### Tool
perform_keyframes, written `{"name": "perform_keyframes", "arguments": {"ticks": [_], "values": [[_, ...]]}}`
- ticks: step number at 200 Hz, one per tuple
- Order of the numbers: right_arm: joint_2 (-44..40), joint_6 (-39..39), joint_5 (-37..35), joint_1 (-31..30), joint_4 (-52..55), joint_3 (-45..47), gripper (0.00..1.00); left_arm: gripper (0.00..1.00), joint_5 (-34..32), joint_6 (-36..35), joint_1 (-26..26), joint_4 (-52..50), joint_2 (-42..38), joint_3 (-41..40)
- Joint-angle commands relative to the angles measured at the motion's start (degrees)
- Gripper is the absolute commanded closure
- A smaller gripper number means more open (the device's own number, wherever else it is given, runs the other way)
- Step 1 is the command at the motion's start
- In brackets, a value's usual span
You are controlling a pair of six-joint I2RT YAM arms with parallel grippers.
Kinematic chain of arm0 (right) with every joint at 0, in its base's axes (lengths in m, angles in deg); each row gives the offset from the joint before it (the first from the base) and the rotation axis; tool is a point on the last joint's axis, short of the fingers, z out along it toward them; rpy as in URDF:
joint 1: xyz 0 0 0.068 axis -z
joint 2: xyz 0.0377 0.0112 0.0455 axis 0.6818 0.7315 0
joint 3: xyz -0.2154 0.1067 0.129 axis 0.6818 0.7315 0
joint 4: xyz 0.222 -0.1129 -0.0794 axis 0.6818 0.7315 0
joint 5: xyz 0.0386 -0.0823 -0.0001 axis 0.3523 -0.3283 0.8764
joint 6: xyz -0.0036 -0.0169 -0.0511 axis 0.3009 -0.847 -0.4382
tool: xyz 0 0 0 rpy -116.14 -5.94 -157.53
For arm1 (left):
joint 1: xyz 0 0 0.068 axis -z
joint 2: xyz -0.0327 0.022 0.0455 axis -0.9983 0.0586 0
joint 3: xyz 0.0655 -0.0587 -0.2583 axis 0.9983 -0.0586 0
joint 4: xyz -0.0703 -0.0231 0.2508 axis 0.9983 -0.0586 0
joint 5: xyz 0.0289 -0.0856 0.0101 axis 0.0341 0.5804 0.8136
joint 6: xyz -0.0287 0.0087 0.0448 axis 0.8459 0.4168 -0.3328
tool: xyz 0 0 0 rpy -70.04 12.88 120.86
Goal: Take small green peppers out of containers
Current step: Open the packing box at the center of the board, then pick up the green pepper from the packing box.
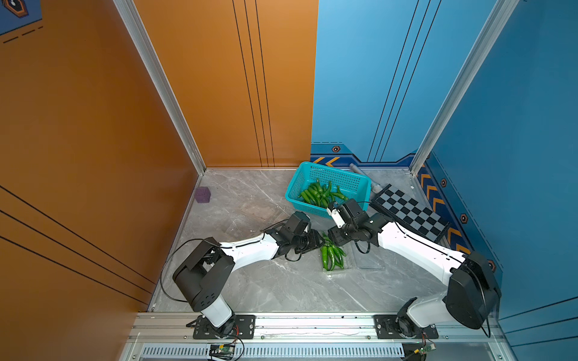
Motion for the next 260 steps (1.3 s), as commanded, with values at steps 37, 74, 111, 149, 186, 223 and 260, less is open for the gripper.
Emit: {"name": "perform_keyframes", "arguments": {"ticks": [37, 74, 111, 149, 186, 223, 260], "values": [[3.09, -1.93, 4.02, -0.06, -2.43, 0.52, 0.38, 0.51, -1.19, -3.62, -0.06, -7.93, -6.55, -1.56], [4.34, -2.96, 5.96, -0.5, -2.51, 0.51, 0.37, 0.51, -3.34, -4.36, -0.9, -10.93, -13.12, -5.12], [5.94, -3.36, 7.07, -1.61, -2.21, 0.5, 0.38, 0.51, -3.45, -4.76, -2.07, -11.71, -15.54, -5.56], [7.3, -4.56, 5.39, -1.92, -2.34, 0.29, 0.39, 0.51, -3.58, -4.7, -2.59, -11.71, -16.24, -6.4], [10.09, -5.03, 4.52, -2.3, -2.54, -1.17, 0.43, 0.51, -3.62, -4.85, -3.27, -11.71, -17.03, -6.98], [11.71, -5.96, 2.88, -2.7, -3.38, -2.67, 0.43, 0.51, -3.72, -4.86, -3.69, -11.71, -17.65, -7.32], [12.78, -6.68, 2.45, -2.84, -3.66, -3.12, 0.44, 0.51, -3.73, -4.85, -3.87, -11.71, -17.52, -7.25]]}}
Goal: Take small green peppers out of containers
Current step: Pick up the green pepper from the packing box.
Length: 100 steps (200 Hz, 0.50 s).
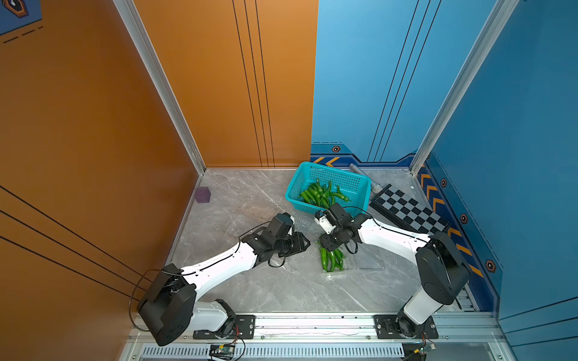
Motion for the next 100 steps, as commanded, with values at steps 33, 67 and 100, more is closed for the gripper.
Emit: {"name": "perform_keyframes", "arguments": {"ticks": [33, 67, 100], "values": [[1.24, -1.67, -2.69, -0.26, -0.76, -1.28, 0.6, 0.51, -0.68, -1.34, -0.94, -1.18, -0.85, -0.77], [-0.07, -1.41, -2.36, -0.35, -0.78, -1.05, 0.74, 0.51, -0.53, -1.4, -1.25, -1.09, -0.51, -0.52], [-3.24, -1.25, -3.34, -0.26, -0.12, -0.16, 0.77, 0.51, -0.49, -1.42, -1.71, -1.09, -0.26, -0.29]]}}
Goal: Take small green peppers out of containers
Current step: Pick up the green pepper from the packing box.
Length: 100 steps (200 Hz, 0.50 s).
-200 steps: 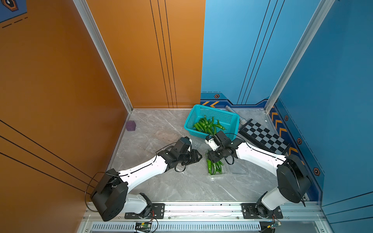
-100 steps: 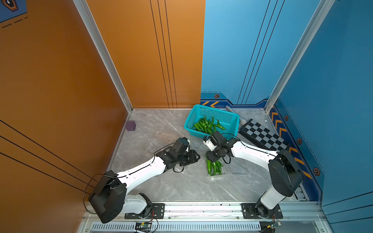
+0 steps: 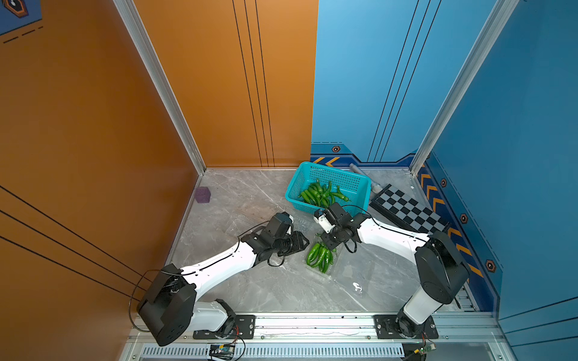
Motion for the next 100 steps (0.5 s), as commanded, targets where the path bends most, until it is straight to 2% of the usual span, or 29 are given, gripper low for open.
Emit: {"name": "perform_keyframes", "arguments": {"ticks": [1, 100], "values": [[-3.68, -0.04, -1.45, -0.22, 0.53, 0.25, 0.77, 0.51, -0.49, -1.2, -0.81, -1.09, -0.25, -0.28], [-12.08, 1.51, 1.26, 0.13, 6.71, 0.66, 0.82, 0.52, -0.24, -1.61, -1.37, -0.48, 1.6, 1.33]]}}
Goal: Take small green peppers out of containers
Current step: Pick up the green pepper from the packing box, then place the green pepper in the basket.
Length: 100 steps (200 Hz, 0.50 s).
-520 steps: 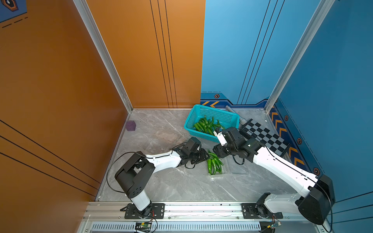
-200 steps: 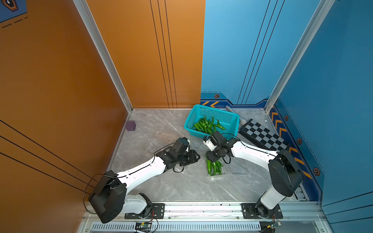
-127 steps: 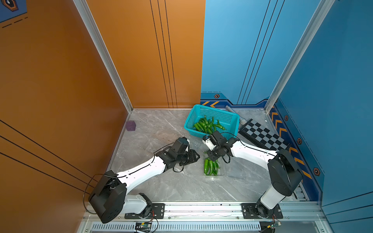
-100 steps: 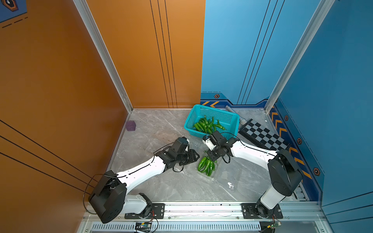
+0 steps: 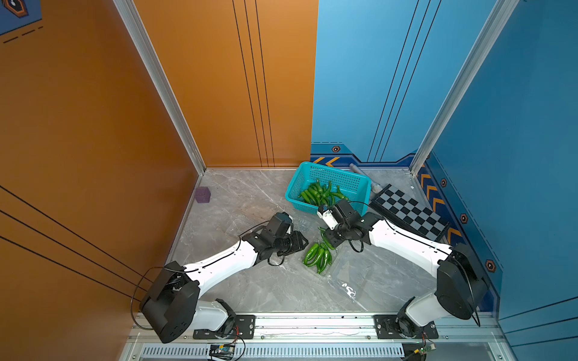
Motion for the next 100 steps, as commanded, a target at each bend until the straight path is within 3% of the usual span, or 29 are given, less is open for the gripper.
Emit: {"name": "perform_keyframes", "arguments": {"ticks": [1, 53, 100], "values": [[-3.83, 1.18, 1.15, 0.18, 3.84, 0.44, 0.82, 0.51, -0.25, -1.3, -0.76, -0.52, 0.18, 1.3], [-10.09, 3.45, 3.72, 2.76, 3.43, -0.61, 0.85, 0.52, 0.27, -1.73, -1.44, -0.17, 0.33, 2.26], [-10.06, 5.22, 6.27, 8.52, -0.61, -5.9, 0.85, 0.52, 1.5, -2.28, -2.22, -0.08, 0.69, 2.87]]}}
